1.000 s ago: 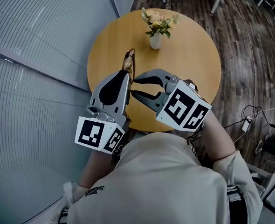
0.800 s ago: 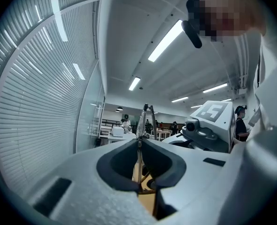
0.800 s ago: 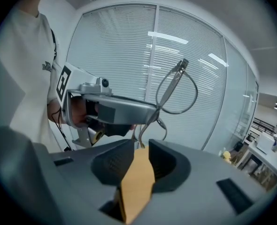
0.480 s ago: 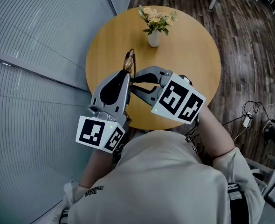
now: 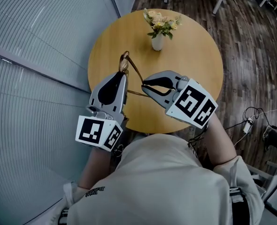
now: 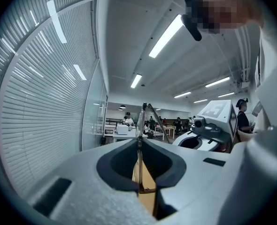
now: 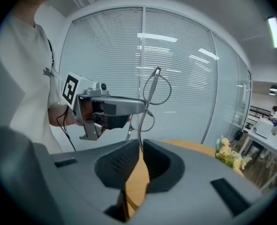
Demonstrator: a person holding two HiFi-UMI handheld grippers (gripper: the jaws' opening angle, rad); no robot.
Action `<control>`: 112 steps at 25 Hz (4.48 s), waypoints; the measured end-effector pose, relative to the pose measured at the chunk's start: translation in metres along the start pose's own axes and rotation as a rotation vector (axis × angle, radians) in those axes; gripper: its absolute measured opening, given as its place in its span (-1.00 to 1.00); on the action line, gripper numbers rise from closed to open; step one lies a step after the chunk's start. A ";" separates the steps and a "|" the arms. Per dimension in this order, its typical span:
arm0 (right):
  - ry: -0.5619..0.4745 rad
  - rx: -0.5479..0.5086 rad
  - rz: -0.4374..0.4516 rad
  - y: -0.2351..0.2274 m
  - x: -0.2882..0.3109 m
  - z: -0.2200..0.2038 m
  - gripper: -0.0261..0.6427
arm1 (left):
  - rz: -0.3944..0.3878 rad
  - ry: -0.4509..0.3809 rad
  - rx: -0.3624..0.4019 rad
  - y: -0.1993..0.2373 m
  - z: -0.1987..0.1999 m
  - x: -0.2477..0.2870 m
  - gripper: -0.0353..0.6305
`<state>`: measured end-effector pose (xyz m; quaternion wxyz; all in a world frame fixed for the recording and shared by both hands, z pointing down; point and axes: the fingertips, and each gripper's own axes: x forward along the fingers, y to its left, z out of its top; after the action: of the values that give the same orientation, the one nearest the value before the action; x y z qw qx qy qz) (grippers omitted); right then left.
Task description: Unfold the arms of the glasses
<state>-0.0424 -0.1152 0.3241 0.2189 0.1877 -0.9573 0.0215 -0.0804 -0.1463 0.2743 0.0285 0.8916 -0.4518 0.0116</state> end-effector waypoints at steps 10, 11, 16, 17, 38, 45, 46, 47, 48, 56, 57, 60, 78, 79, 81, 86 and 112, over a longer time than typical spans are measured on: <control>-0.004 -0.006 -0.092 -0.015 -0.031 -0.004 -0.79 | 0.054 0.041 0.099 0.011 -0.006 -0.003 -0.77; -0.008 -0.006 -0.104 -0.018 -0.034 -0.003 -0.79 | 0.060 0.043 0.100 0.014 -0.008 -0.004 -0.76; -0.020 -0.042 -0.158 -0.024 -0.049 0.009 -0.79 | 0.080 0.033 0.112 0.016 -0.007 -0.010 -0.76; -0.021 -0.053 -0.171 -0.025 -0.051 0.012 -0.79 | 0.083 0.035 0.113 0.017 -0.007 -0.012 -0.76; -0.085 -0.021 -0.290 -0.029 -0.075 0.014 -0.78 | 0.161 0.085 0.183 0.021 -0.016 -0.033 -0.77; -0.148 -0.002 -0.322 -0.031 -0.092 0.027 -0.78 | 0.191 0.038 0.217 0.026 0.008 -0.029 -0.77; -0.164 0.004 -0.340 -0.033 -0.095 0.030 -0.78 | 0.193 0.032 0.220 0.027 0.011 -0.029 -0.77; -0.182 0.010 -0.358 -0.035 -0.099 0.034 -0.78 | 0.196 0.025 0.224 0.028 0.015 -0.030 -0.77; -0.201 0.014 -0.376 -0.037 -0.102 0.039 -0.78 | 0.200 0.019 0.227 0.030 0.018 -0.030 -0.77; -0.354 0.046 -0.521 -0.054 -0.144 0.073 -0.79 | 0.200 -0.092 0.239 0.032 0.061 -0.036 -0.77; -0.373 0.051 -0.534 -0.055 -0.149 0.076 -0.79 | 0.198 -0.106 0.249 0.030 0.067 -0.038 -0.77; -0.442 0.079 -0.582 -0.057 -0.163 0.081 -0.79 | 0.199 -0.153 0.281 0.028 0.084 -0.045 -0.77; -0.469 0.050 -0.700 -0.050 -0.188 0.066 -0.79 | 0.179 -0.180 0.212 0.031 0.074 -0.063 -0.77; -0.457 0.052 -0.695 -0.050 -0.185 0.062 -0.79 | 0.172 -0.168 0.202 0.031 0.069 -0.062 -0.77; -0.420 0.050 -0.681 -0.048 -0.176 0.054 -0.79 | 0.156 -0.151 0.160 0.033 0.060 -0.061 -0.77; -0.349 0.067 -0.637 -0.040 -0.151 0.032 -0.79 | 0.151 -0.114 0.102 0.040 0.037 -0.057 -0.77; -0.270 0.105 -0.516 -0.044 -0.102 0.009 -0.79 | 0.165 -0.053 0.042 0.059 0.006 -0.051 -0.77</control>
<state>0.0550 -0.1216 0.2701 0.0778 0.4372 -0.8959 -0.0104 -0.1577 -0.1405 0.2681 -0.0031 0.8517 -0.5240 -0.0001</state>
